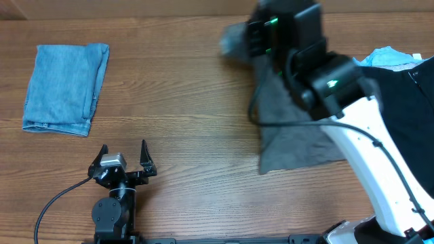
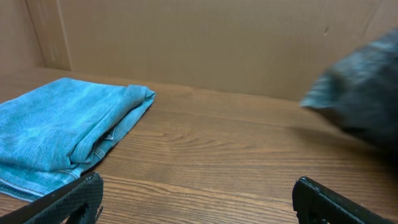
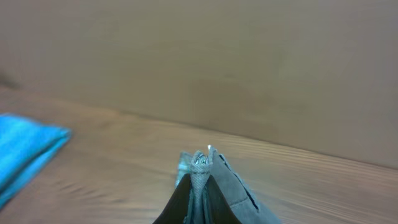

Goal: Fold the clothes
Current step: 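Lift the grey shorts with the right gripper and drag them to table center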

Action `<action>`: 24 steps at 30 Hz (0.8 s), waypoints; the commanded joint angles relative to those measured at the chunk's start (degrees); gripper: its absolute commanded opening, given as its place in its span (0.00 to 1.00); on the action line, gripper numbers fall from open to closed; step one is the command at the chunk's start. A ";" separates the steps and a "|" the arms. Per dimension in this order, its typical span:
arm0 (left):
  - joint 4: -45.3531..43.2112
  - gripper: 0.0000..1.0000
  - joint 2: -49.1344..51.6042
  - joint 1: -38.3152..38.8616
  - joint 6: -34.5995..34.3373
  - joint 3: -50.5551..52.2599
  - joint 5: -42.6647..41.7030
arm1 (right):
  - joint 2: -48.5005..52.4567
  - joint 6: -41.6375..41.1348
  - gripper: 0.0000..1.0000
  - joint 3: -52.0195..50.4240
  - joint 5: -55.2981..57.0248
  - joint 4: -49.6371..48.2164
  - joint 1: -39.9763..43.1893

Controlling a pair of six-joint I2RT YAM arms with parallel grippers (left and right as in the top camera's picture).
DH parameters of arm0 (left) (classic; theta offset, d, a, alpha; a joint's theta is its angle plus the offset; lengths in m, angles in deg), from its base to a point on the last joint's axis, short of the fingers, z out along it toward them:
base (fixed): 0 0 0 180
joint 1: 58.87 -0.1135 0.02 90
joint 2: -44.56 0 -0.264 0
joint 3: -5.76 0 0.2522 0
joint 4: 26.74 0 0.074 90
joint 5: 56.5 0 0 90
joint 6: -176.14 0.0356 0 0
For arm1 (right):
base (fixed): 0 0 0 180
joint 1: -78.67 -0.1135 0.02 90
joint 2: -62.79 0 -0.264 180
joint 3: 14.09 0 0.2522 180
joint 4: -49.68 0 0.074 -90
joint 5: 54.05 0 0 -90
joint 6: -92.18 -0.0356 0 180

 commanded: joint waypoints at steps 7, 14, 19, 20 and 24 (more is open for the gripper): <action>-0.17 1.00 -0.48 0.33 0.22 0.20 -0.50 | 9.14 -4.11 0.04 2.08 -13.86 -0.52 -5.44; -0.17 1.00 -0.48 0.33 0.22 0.20 -0.50 | 10.12 -10.56 0.04 2.08 -18.84 6.43 -6.71; -0.17 1.00 -0.48 0.33 0.22 0.20 -0.50 | 10.12 -12.09 0.45 2.08 -27.80 11.43 -6.71; -0.17 1.00 -0.48 0.33 0.22 0.20 -0.50 | 10.12 -12.07 0.68 2.08 -29.88 11.80 -6.71; -0.17 1.00 -0.48 0.33 0.22 0.20 -0.50 | 9.44 -10.23 0.85 2.14 -35.54 14.14 -6.58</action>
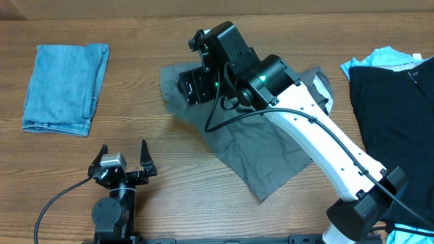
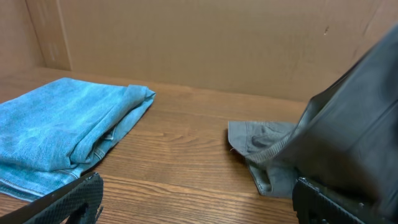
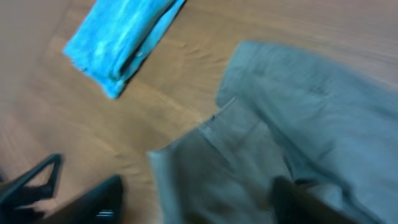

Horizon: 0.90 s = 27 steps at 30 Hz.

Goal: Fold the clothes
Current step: 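Lift the grey shorts with the right gripper and drag them to table center, then release the shorts and pull the right gripper back to the right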

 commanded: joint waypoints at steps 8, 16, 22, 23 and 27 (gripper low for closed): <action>-0.17 1.00 -0.48 0.33 0.22 0.20 -0.50 | -11.72 5.51 0.92 1.86 2.62 4.28 0.87; -0.17 1.00 -0.48 0.33 0.22 0.20 -0.50 | -18.47 -1.11 0.99 1.84 15.13 17.11 13.14; -0.17 1.00 -0.48 0.33 0.22 0.20 -0.50 | -17.25 -3.15 1.00 1.14 15.08 27.06 25.42; -0.17 1.00 -0.48 0.33 0.22 0.20 -0.50 | -17.03 -3.15 1.00 0.83 15.13 28.48 26.88; -0.17 1.00 -0.48 0.33 0.22 0.20 -0.50 | -16.63 -3.10 1.00 -4.37 15.13 30.12 33.79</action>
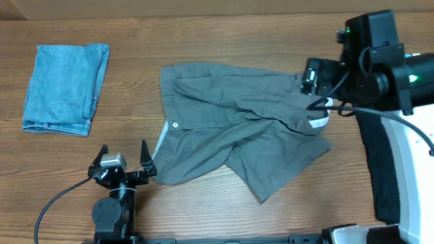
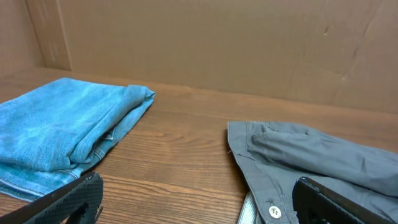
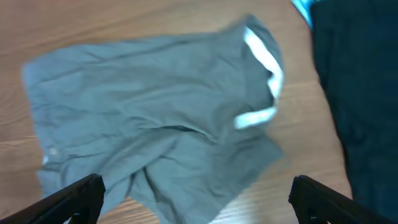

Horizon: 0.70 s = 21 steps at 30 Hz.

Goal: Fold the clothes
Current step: 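Release the shorts and pull the right gripper back to the right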

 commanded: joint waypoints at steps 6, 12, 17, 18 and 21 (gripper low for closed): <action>-0.20 1.00 -0.48 0.33 0.22 0.20 -0.48 | 1.57 3.41 0.97 -12.81 0.42 -9.03 11.15; -0.20 1.00 -0.48 0.33 0.22 0.20 -0.48 | 5.51 7.04 0.74 -15.41 0.20 -18.53 12.02; -0.20 1.00 -0.48 0.33 0.22 0.20 -0.48 | 14.25 8.66 0.61 -15.41 -3.76 -25.90 12.02; -0.20 1.00 -0.48 0.33 0.22 0.20 -0.48 | 15.93 8.79 0.60 -15.41 -4.13 -26.88 12.02; -0.20 1.00 -0.48 0.33 0.22 0.20 -0.48 | 22.29 9.07 0.59 -15.41 -4.20 -31.08 12.02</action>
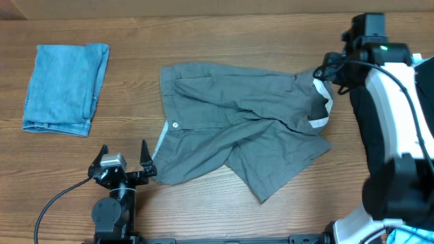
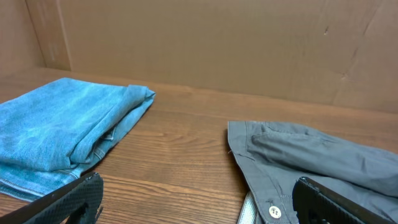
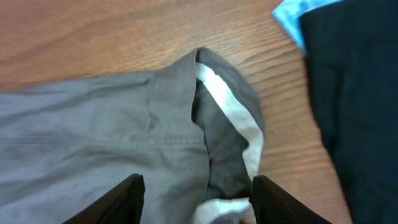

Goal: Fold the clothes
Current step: 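Release the shorts and pull the right gripper back to the right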

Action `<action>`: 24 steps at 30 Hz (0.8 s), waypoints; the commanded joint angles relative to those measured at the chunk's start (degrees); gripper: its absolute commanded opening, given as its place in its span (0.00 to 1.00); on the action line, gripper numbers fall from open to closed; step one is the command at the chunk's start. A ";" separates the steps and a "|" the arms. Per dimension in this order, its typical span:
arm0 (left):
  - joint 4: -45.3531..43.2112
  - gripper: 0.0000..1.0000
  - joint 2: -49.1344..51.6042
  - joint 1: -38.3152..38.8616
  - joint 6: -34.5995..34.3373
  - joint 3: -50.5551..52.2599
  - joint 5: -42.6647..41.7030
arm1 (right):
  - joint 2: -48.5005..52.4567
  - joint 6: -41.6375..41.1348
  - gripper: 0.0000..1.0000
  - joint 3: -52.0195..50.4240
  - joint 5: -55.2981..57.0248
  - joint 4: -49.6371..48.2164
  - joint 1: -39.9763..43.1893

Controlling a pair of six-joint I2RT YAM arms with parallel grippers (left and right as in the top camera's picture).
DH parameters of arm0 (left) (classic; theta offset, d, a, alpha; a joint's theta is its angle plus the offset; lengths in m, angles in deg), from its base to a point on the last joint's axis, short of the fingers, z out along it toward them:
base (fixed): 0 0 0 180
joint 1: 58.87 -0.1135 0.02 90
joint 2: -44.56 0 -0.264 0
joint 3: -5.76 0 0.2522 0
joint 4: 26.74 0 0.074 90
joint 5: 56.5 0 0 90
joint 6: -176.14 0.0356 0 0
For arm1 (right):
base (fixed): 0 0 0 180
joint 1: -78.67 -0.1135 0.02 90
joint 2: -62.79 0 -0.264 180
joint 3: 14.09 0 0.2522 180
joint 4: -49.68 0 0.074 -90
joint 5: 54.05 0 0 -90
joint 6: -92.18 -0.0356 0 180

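Grey shorts (image 1: 237,129) lie spread and rumpled across the table's middle, waist button (image 2: 273,212) toward the front left. At their right end a white-lined edge (image 3: 249,140) is turned over. My right gripper (image 1: 324,73) hovers close over that end, open, its fingers (image 3: 134,194) straddling the fold (image 3: 202,199) with nothing held. My left gripper (image 1: 123,161) rests open at the table's front edge, just left of the shorts (image 2: 311,155). A folded blue denim garment (image 1: 64,88) lies at the far left.
A black garment (image 1: 420,95) and a light blue cloth (image 1: 383,55) lie at the right edge, partly under my right arm; the black garment (image 3: 354,93) is just beside the shorts' right end. A cardboard wall (image 2: 217,43) stands behind the table.
My right gripper, still open, has come down from high above the shorts' right end to just over the white-lined fold. The shorts and my left gripper have not moved.
First my right gripper was shut on the grey shorts, holding them up over the table's back. Then it was low at the centre left, open, with the shorts beneath it. Later the shorts lay spread out and the gripper was over their right end, where it now hovers lower.
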 commanded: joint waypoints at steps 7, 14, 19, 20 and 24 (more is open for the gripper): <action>-0.17 1.00 -0.48 0.33 0.22 0.20 -0.50 | 12.83 2.60 0.60 -0.20 -3.17 -4.96 0.07; -0.17 1.00 -0.48 0.33 0.22 0.20 -0.50 | 14.71 3.58 0.46 -0.20 -8.39 -7.98 0.07; -0.17 1.00 -0.48 0.33 0.22 0.20 -0.50 | 14.80 3.58 0.24 -0.26 -8.17 -7.87 0.07; -0.17 1.00 -0.48 0.33 0.22 0.20 -0.50 | 14.80 3.58 0.19 -0.46 -8.17 -8.02 0.07; -0.17 1.00 -0.48 0.33 0.22 0.20 -0.50 | 14.80 3.63 0.04 -1.09 -7.87 -8.61 0.07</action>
